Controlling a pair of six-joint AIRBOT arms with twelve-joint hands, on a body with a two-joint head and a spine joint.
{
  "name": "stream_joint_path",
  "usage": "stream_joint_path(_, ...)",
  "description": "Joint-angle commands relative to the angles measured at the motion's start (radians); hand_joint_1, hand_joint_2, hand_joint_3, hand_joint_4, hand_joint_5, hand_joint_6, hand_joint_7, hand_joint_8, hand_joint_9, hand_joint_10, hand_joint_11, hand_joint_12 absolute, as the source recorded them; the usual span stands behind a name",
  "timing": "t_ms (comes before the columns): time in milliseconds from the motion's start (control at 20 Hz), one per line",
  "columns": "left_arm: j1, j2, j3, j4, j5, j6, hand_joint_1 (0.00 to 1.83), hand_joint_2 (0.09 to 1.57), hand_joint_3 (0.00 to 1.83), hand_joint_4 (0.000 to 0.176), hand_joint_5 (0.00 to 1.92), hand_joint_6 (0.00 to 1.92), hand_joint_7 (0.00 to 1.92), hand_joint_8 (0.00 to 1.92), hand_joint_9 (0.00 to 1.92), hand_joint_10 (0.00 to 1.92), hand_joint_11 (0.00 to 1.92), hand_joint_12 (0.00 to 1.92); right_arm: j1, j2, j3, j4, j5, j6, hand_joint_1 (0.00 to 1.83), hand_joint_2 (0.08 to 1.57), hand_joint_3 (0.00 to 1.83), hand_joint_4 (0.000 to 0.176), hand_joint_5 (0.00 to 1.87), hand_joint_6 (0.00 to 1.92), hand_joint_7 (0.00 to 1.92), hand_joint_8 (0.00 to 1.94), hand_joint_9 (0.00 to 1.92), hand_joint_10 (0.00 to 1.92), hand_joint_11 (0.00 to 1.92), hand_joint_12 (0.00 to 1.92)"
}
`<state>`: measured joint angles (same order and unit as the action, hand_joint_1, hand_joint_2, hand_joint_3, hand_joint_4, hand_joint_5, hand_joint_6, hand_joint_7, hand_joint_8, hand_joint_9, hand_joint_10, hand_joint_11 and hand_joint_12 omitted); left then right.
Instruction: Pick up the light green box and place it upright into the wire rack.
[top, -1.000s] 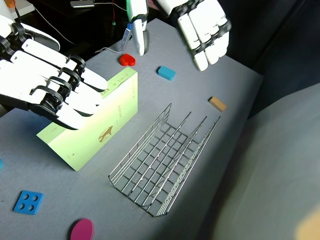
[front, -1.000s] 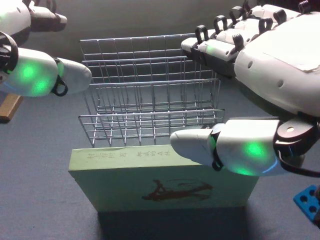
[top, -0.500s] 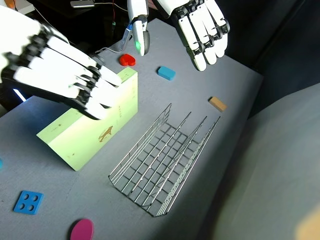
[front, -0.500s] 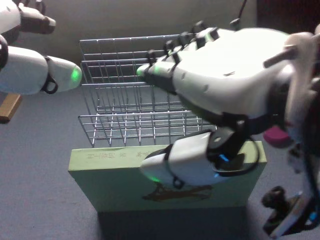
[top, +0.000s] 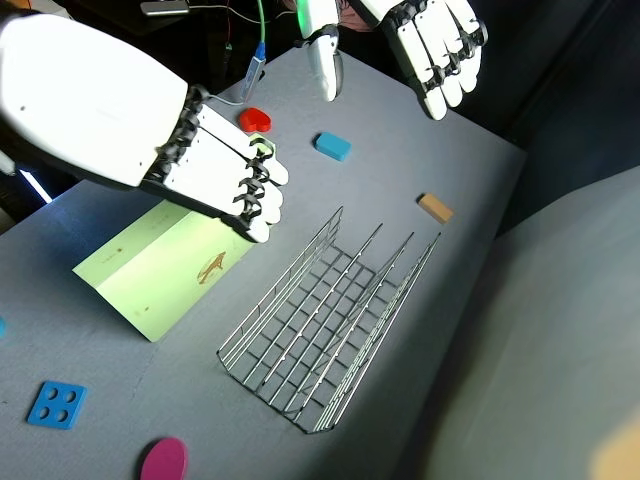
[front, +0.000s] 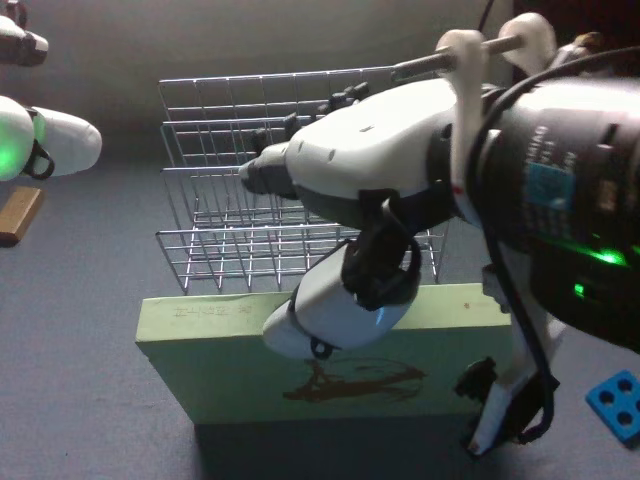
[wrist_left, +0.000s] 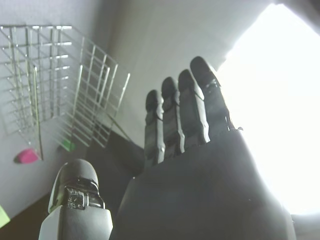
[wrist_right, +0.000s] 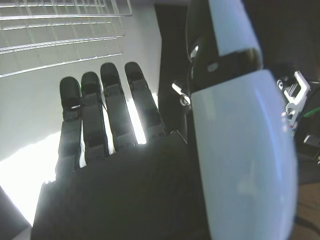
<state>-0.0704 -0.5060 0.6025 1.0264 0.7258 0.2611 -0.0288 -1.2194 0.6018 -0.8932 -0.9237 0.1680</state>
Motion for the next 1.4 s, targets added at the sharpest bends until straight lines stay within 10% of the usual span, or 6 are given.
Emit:
stream_joint_path(0, -0.008, 0.009, 0.005, 0.07, -0.042, 0.003, 0.01, 1.18, 0.0, 0.0, 0.24, 0.0, 0.24, 0.01, 0.16, 0.01, 0.0, 0.61, 0.017, -0.008, 0.008, -0.041, 0.041, -0.009, 0.66, 1.02, 0.0, 0.0, 0.13, 0.0, 0.19, 0.0, 0.15, 0.0, 0.0, 0.53)
stream_joint_path(1350, 0.01, 0.023, 0.027, 0.069, -0.07, 0.019, 0.01, 1.19, 0.0, 0.0, 0.23, 0.0, 0.23, 0.0, 0.16, 0.0, 0.0, 0.63, -0.088, -0.098, 0.116, 0.029, 0.05, -0.102, 0.75, 0.99, 0.0, 0.0, 0.2, 0.01, 0.25, 0.01, 0.21, 0.01, 0.0, 0.61)
